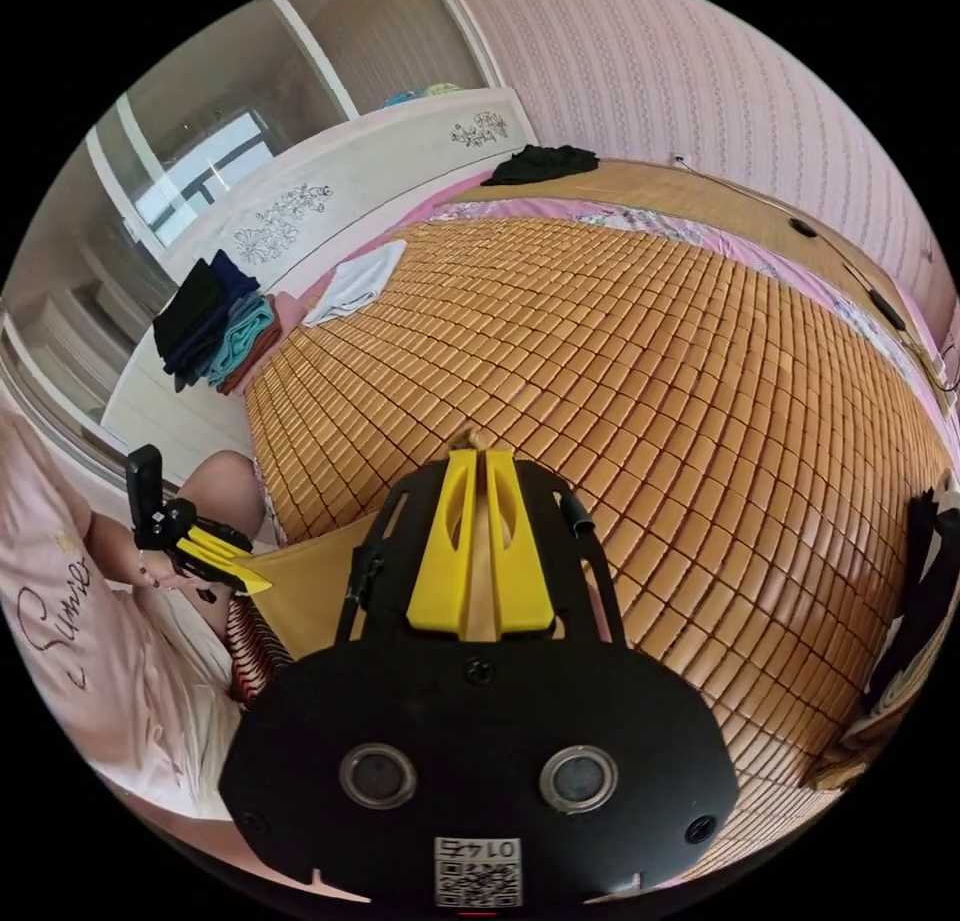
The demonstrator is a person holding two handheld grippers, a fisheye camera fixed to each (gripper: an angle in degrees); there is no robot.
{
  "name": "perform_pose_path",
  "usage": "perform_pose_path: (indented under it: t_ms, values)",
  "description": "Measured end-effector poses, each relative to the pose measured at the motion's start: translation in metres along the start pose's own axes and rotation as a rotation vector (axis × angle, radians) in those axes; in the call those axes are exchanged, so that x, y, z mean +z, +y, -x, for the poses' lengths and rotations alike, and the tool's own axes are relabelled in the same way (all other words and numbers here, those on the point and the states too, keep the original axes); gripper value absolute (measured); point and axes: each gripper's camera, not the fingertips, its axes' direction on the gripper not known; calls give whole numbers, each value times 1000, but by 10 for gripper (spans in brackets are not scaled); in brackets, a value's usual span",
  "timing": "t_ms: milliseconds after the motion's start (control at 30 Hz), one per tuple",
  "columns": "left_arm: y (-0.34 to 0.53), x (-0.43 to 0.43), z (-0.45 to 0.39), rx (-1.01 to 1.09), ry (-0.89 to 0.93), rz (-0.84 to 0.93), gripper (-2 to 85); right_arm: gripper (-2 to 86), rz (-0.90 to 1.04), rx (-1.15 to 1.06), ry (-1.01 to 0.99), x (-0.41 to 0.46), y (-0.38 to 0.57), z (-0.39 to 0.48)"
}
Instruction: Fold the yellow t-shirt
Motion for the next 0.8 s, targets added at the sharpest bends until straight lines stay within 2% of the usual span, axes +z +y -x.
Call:
perform_pose_path:
  t_ms: [133, 300, 367, 500, 600, 733, 800]
  values:
    - [3, 24, 1, -35, -191, 91, 6, 46, 155, 27, 159, 52, -22, -4]
    - [2, 20, -2, -55, -190, 108, 45, 66, 89, -23, 144, 43, -36, 0]
    - [1, 14, -6, -64, -182, 122, 56, 86, 125, -48, 128, 49, -40, -1]
    - [-1, -5, -26, -18, -280, 117, 81, 117, 272, -94, 129, 82, -43, -1]
    - [0, -4, -33, 3, -319, 113, 89, 115, 270, -141, 168, 93, -40, 6]
    - [0, 17, -36, -39, -270, 164, 97, 99, 259, -147, 186, 96, -41, 9]
    - [0, 17, -42, -27, -299, 148, 91, 79, 272, -167, 135, 97, -42, 10]
